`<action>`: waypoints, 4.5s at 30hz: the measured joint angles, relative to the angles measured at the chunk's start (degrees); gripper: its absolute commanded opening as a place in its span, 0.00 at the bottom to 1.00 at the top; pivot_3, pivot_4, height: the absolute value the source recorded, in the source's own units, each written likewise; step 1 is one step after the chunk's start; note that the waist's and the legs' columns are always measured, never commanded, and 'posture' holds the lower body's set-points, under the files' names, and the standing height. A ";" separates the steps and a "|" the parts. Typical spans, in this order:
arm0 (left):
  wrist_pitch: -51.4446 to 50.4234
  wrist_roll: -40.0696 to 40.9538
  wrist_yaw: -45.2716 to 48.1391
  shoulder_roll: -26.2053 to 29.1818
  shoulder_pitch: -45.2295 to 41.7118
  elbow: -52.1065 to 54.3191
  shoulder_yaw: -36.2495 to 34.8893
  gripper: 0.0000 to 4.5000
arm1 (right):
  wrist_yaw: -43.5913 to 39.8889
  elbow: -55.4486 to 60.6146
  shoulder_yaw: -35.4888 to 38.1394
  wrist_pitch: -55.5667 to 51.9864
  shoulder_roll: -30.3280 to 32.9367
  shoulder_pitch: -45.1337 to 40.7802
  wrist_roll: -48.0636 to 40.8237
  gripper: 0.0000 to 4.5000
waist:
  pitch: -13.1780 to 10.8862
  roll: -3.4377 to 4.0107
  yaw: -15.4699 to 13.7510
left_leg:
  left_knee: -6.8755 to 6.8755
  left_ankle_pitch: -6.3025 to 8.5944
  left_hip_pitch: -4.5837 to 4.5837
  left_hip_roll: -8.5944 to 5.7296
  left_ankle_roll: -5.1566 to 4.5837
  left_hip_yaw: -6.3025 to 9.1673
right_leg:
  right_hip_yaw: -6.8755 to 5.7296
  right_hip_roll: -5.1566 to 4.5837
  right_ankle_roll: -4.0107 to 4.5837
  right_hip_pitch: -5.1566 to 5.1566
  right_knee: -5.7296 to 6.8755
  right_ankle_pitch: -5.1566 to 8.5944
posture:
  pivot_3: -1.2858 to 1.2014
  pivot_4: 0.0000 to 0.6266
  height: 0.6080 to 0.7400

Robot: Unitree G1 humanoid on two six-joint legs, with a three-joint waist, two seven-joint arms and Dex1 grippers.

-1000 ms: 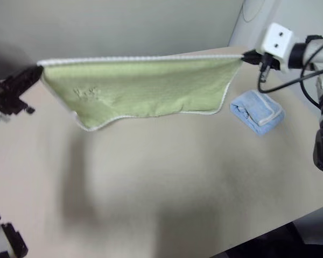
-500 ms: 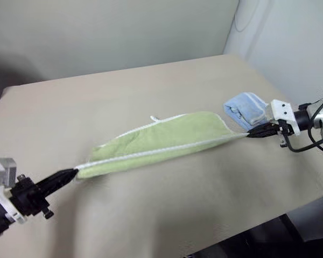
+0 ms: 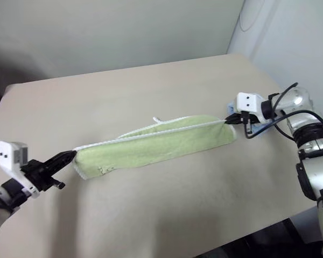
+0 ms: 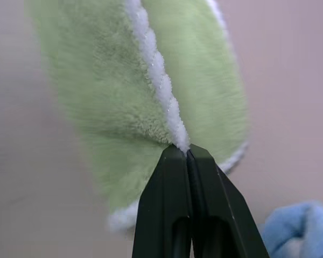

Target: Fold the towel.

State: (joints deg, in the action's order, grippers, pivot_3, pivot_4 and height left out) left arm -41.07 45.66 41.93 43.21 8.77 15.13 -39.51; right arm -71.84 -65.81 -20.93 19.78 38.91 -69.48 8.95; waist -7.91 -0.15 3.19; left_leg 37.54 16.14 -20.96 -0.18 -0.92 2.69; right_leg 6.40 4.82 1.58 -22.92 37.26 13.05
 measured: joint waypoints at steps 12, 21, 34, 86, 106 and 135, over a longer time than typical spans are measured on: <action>5.80 -8.83 -2.26 -0.07 -7.68 -8.74 7.88 0.00 | 19.72 -9.69 -1.22 -0.23 -8.33 -5.41 11.86 0.00 | 0.00 0.00 -0.08 | -0.17 -0.08 -0.18 0.00 0.13 0.04 | 0.00 -0.01 0.06 -0.24 -0.02 -0.03 | 0.52 0.24 1.00; 6.68 -9.94 -2.51 -1.34 -8.45 -10.22 9.22 0.39 | 24.64 -10.90 -0.65 -1.53 -9.58 -5.41 13.92 0.29 | 0.00 0.00 -0.08 | -0.25 -0.09 -0.19 0.01 0.15 0.03 | 0.00 -0.01 0.06 -0.27 -0.03 -0.03 | 0.52 0.24 1.00; 6.73 -9.97 -4.39 -2.25 -5.40 -9.97 7.79 1.00 | 31.87 -10.84 0.34 2.05 -7.82 -5.35 14.91 0.99 | 0.00 0.00 -0.09 | -0.28 -0.09 -0.18 0.01 0.16 0.03 | 0.00 -0.01 0.06 -0.28 -0.04 -0.03 | 0.52 0.24 1.00; 10.00 -4.62 -8.76 -9.48 1.00 14.53 14.67 1.00 | 41.66 21.99 53.20 -81.59 -15.56 18.05 -36.35 0.91 | 0.18 -0.32 0.51 | 0.62 0.43 0.25 0.00 -0.72 -0.16 | 0.04 0.01 -0.32 0.22 -0.16 -0.31 | 0.52 0.24 1.00; 10.19 -4.63 -9.79 -9.66 1.33 14.65 14.66 1.00 | 41.00 25.27 49.07 -81.41 -13.55 20.11 -38.49 0.01 | 0.11 -0.20 -1.06 | 0.61 0.34 -0.10 -0.05 -0.49 -0.16 | 0.02 -0.08 -0.36 -0.07 -0.23 -0.33 | 0.52 0.24 1.00; 10.89 -5.06 -11.64 -11.41 -0.58 14.86 16.77 1.00 | 11.45 53.28 -5.15 -44.45 -10.65 18.06 -10.25 0.01 | 0.04 -0.07 -1.08 | 0.55 0.21 -0.12 -0.04 -0.27 -0.11 | -0.01 -0.06 -0.36 -0.12 -0.27 -0.33 | 0.52 0.24 1.00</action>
State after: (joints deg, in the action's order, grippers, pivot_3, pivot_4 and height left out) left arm -30.18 40.60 30.29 31.80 8.19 29.99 -22.74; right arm -60.39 -12.53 -26.08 -24.67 28.27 -51.43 -1.31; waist -7.88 -0.23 2.11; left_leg 38.09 16.35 -21.07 -0.21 -1.19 2.58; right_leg 6.39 4.76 1.22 -23.04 36.99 12.73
